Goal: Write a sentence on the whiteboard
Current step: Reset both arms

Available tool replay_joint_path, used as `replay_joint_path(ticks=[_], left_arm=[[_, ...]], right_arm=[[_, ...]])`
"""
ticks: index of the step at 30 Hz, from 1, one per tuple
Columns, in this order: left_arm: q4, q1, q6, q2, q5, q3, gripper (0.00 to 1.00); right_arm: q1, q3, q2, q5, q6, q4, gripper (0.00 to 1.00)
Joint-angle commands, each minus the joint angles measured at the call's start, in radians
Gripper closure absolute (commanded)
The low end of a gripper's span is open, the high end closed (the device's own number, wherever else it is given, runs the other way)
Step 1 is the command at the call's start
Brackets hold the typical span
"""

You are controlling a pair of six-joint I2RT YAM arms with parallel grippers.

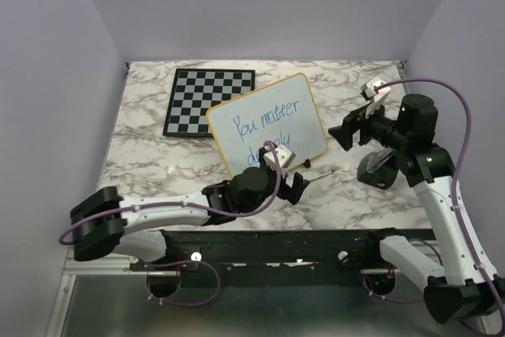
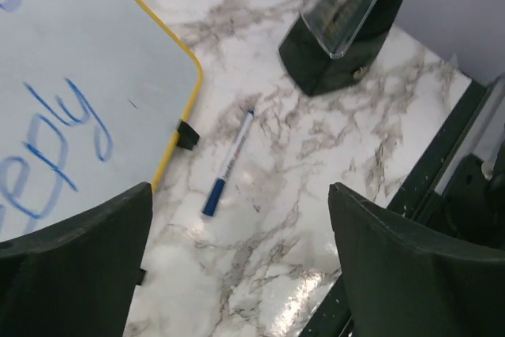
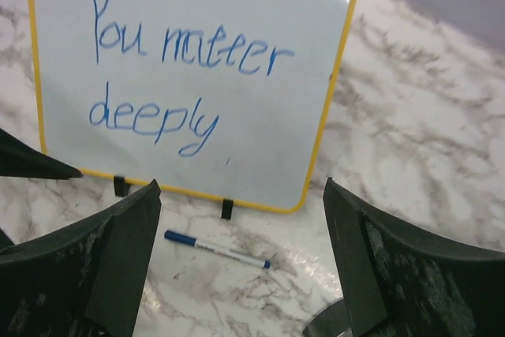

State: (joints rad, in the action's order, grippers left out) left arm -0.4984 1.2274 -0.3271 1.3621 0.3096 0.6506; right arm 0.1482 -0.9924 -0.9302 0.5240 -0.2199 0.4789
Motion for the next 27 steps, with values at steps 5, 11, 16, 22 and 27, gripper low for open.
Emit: replay_joint_path(ticks=[5,11,16,22,27], left_arm=[[0.663,-0.144,-0.032,-0.451,0.154,0.274,0.01],[0.958,-0.443,0.055,-0.518,0.020,0.515,0.01],[1.055,-0.534,0.112,-0.478,-0.014,0.638,0.01],[1.043,-0.537,0.102,-0.550,0.023,0.600,0.01],[1.054,-0.537,0.103,-0.586,0.052,0.586,0.01]], right_arm=[[-0.009,-0.414,0.017,-0.211,0.092,0.205,0.05],[-0.010,-0.546,0.008,-0.415,0.188,0.219,0.00],[-0.010,-0.542,0.031,-0.470,0.166,0.196,0.00],[-0.012,-0.522,0.054,-0.481,0.148,0.184,0.00],[-0.013,-0.509,0.051,-0.463,0.119,0.170,0.00]])
